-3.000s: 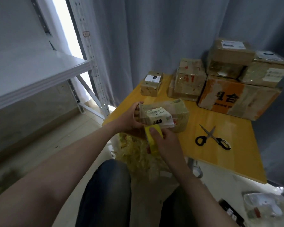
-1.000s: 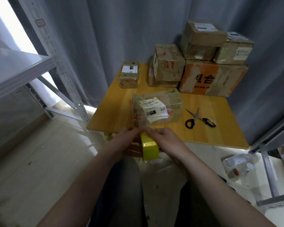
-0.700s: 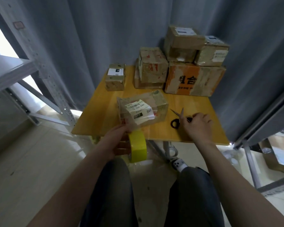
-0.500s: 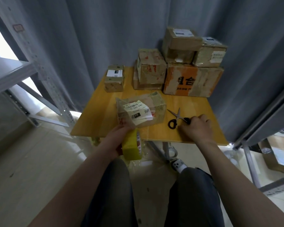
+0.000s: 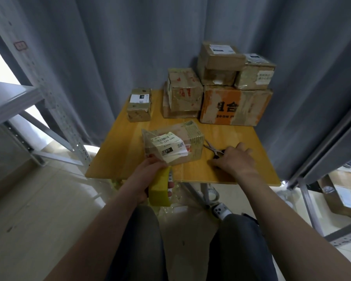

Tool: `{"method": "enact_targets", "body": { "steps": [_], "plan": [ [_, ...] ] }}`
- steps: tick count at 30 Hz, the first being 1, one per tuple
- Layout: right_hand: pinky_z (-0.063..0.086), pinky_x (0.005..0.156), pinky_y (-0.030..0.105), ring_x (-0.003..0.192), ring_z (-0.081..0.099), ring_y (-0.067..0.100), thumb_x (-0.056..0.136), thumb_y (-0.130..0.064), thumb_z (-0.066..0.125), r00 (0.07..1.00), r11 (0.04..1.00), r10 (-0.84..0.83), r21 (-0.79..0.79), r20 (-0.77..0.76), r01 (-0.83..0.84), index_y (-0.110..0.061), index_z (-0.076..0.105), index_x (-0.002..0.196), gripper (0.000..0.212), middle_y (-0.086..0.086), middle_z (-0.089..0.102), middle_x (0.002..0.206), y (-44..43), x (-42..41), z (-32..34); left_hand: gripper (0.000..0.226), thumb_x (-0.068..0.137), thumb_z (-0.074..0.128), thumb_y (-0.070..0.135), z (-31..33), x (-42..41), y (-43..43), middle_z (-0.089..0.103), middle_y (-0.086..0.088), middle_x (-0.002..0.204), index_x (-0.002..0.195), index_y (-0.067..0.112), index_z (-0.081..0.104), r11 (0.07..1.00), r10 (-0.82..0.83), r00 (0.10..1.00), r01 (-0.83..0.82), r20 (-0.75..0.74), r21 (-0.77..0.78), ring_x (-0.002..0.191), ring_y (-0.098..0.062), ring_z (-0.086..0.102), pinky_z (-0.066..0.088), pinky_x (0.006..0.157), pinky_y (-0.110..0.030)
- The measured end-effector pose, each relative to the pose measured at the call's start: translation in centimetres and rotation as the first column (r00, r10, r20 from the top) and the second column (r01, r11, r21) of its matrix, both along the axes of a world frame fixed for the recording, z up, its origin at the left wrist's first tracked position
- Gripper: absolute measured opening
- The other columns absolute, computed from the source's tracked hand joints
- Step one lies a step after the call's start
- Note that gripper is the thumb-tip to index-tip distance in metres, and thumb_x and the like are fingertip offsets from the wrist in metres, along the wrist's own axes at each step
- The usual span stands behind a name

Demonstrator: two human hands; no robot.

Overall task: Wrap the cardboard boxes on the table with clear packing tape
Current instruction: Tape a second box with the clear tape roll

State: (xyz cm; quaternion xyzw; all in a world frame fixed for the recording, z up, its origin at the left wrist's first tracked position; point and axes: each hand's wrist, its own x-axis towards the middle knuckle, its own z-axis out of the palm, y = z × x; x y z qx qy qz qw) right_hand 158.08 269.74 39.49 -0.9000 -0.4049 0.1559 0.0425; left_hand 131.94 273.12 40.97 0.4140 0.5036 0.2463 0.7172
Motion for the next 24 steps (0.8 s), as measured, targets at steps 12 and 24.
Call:
{"method": "enact_targets", "body": {
  "steps": [12,24],
  "plan": [
    [0.051,0.054,0.032,0.065,0.068,0.023,0.078,-0.053,0.082,0.875,0.893,-0.037,0.378,-0.482,0.246,-0.009,0.075,0.086,0.045,0.008,0.071,0.083,-0.4,1.8,3.4,0.033,0.099,0.064,0.013,0.2,-1.1,2.0,0.067,-0.024,0.1,0.132,0.015,0.058,0.997,-0.074,0.997,0.074,0.014,-0.035,0.06,-0.029,0.07,0.06,0.055,-0.043],
    [0.063,0.059,0.028,0.07,0.068,0.018,0.082,-0.007,0.075,0.209,0.887,0.398,0.317,-0.893,-0.335,0.002,0.064,0.125,0.045,0.013,0.071,0.094,0.7,-2.1,6.8,0.032,0.099,0.068,0.022,-2.0,-2.2,0.7,0.076,-0.019,0.085,0.124,0.002,0.064,0.999,0.028,0.997,-0.026,0.072,-0.019,0.071,-0.034,0.074,0.06,0.065,-0.042]
  ]
}}
